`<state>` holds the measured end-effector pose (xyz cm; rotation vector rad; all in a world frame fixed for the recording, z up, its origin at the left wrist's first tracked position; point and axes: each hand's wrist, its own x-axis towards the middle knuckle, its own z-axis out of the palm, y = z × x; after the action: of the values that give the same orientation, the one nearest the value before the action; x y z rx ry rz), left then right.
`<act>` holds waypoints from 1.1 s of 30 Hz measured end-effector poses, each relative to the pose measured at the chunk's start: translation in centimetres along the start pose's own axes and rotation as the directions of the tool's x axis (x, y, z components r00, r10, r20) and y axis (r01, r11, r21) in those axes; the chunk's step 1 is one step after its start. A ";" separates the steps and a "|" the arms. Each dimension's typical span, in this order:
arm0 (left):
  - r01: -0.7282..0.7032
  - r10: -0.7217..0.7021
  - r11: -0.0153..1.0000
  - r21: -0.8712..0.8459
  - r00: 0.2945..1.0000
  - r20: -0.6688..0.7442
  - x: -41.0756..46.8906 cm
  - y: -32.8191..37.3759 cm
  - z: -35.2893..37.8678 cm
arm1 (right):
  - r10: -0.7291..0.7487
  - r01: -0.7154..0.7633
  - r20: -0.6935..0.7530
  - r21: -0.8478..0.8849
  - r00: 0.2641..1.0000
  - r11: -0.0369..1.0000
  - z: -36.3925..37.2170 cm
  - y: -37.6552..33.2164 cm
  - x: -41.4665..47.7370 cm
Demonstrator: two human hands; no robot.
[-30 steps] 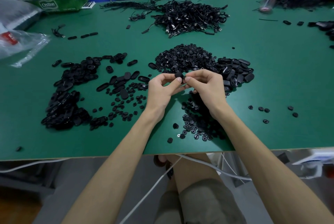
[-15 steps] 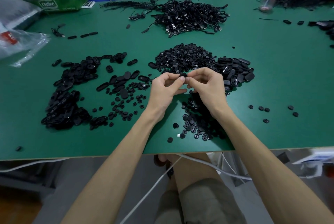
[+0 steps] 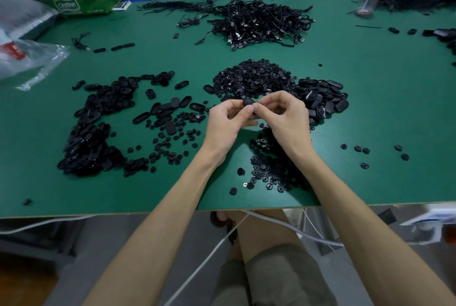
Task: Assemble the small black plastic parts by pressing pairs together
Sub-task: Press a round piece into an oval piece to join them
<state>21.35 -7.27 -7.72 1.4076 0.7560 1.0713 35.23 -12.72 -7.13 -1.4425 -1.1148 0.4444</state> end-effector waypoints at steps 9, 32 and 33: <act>0.050 -0.050 0.999 -0.007 0.998 0.036 0.1 0.2 -0.2 | 0.018 -0.034 0.116 0.137 0.993 0.990 0.0 0.3 0.3; 0.028 -0.031 0.991 0.128 0.999 0.016 0.0 0.5 0.3 | 0.166 -0.211 0.147 0.389 0.975 0.896 -0.1 0.2 0.6; 0.036 -0.038 0.993 0.110 0.999 0.018 -0.1 0.5 0.3 | 0.175 -0.225 0.157 0.403 0.972 0.887 -0.1 0.2 0.6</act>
<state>21.56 -7.51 -7.22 1.4889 0.8341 0.9982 35.66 -12.20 -7.06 -1.1612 -0.8922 0.8718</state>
